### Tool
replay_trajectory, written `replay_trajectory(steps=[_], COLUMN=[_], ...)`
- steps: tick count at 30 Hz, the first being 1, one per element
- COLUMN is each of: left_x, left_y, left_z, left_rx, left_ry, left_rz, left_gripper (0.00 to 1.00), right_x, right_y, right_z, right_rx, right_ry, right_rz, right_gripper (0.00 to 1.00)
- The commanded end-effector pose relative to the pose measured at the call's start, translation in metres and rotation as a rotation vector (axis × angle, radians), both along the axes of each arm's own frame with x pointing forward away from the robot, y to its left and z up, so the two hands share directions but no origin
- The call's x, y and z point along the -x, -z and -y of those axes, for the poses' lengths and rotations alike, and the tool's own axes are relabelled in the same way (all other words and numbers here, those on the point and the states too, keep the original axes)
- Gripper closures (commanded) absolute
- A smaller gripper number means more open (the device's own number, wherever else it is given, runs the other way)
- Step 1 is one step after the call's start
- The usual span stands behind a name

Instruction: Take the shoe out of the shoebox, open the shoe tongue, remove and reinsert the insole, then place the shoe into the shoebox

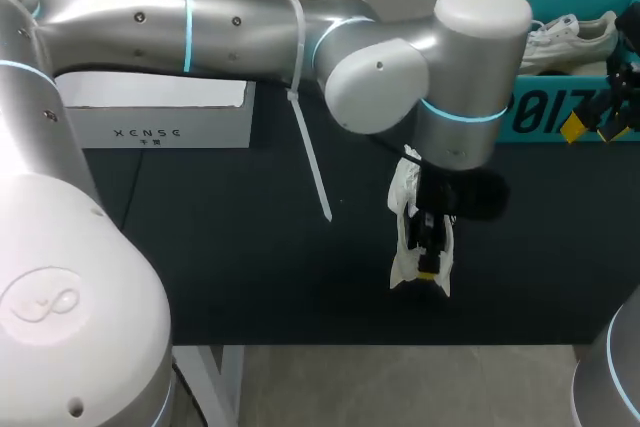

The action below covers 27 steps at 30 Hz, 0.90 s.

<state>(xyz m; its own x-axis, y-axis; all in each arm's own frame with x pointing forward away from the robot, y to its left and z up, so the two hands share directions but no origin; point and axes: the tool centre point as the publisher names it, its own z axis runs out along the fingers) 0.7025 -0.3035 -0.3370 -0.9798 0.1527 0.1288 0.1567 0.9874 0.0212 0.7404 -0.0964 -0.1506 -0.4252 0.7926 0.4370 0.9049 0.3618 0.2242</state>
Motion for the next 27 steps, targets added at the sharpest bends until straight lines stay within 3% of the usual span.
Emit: replay_trajectory(steps=[1,10,11,14,17,27], left_x=[0.0,0.004,0.005,0.007,0.008,0.011], left_y=[0.007,0.011,0.012,0.013,0.015,0.027], left_z=[0.004,0.007,0.008,0.007,0.006,0.002], left_rx=[-0.009,-0.037,-0.036,-0.047,-0.054,-0.041], left_ry=[0.0,0.008,0.01,0.009,0.0,-0.006], left_rz=[-0.009,-0.014,-0.014,-0.012,-0.014,-0.051], left_gripper=[0.0,0.0,0.08,0.58,0.98,1.0], right_x=[-0.002,-0.002,-0.002,-0.002,-0.002,-0.002], right_y=[0.0,0.0,0.0,0.0,0.0,0.0], right_z=[0.0,0.0,0.0,0.0,0.0,0.0], right_rx=[0.003,0.003,0.003,0.003,0.003,0.003], right_ry=[-0.001,-0.001,-0.001,-0.001,-0.001,-0.001], right_rz=[-0.005,-0.005,-0.005,-0.005,-0.005,-0.005], right_gripper=[0.0,0.0,0.0,0.0,0.0,0.0])
